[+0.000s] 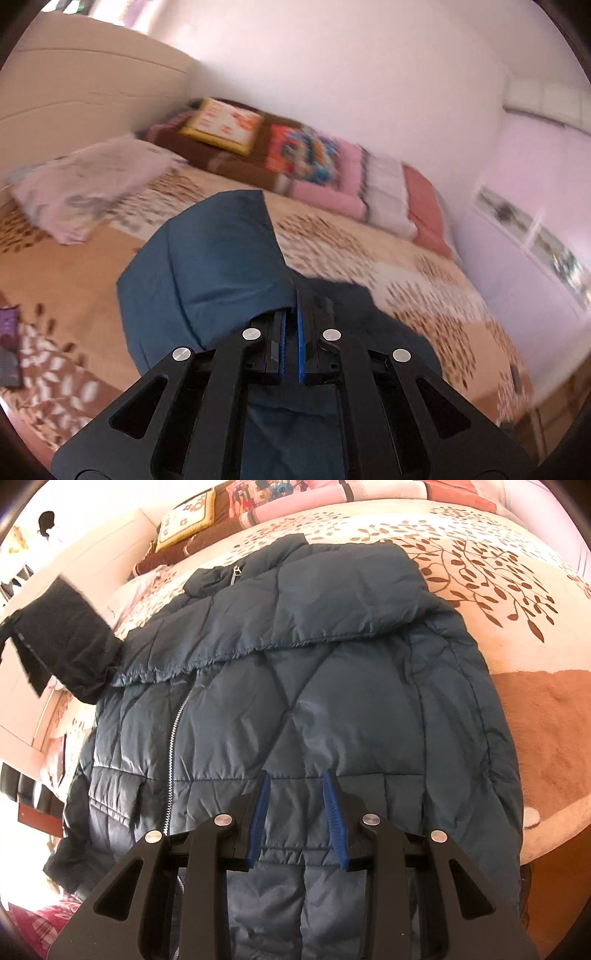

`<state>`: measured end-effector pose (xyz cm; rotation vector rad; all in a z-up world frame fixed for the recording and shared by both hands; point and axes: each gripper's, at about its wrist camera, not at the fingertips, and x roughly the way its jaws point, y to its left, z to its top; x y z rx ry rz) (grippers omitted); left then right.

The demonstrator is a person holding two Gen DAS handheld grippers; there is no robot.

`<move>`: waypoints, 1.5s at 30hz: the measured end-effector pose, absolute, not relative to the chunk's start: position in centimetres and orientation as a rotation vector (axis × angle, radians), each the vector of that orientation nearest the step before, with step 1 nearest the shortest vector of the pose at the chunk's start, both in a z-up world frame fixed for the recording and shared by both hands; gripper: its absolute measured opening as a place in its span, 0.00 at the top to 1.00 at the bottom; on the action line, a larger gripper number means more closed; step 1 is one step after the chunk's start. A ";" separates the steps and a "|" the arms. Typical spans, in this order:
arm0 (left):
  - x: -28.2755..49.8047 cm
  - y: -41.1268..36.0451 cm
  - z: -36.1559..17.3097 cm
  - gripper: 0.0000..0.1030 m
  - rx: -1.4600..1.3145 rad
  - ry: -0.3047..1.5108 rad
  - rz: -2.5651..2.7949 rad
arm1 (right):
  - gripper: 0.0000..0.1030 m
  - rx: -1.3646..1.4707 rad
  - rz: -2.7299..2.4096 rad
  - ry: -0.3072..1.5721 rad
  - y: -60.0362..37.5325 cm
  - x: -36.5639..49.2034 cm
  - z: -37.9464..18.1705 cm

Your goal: Fold large clothes

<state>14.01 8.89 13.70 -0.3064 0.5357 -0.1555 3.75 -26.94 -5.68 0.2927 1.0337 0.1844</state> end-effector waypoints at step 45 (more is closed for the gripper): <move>12.5 9.8 3.6 0.27 -0.329 0.875 -0.091 | 0.68 0.168 0.278 1.036 -22.9 4.0 -4.2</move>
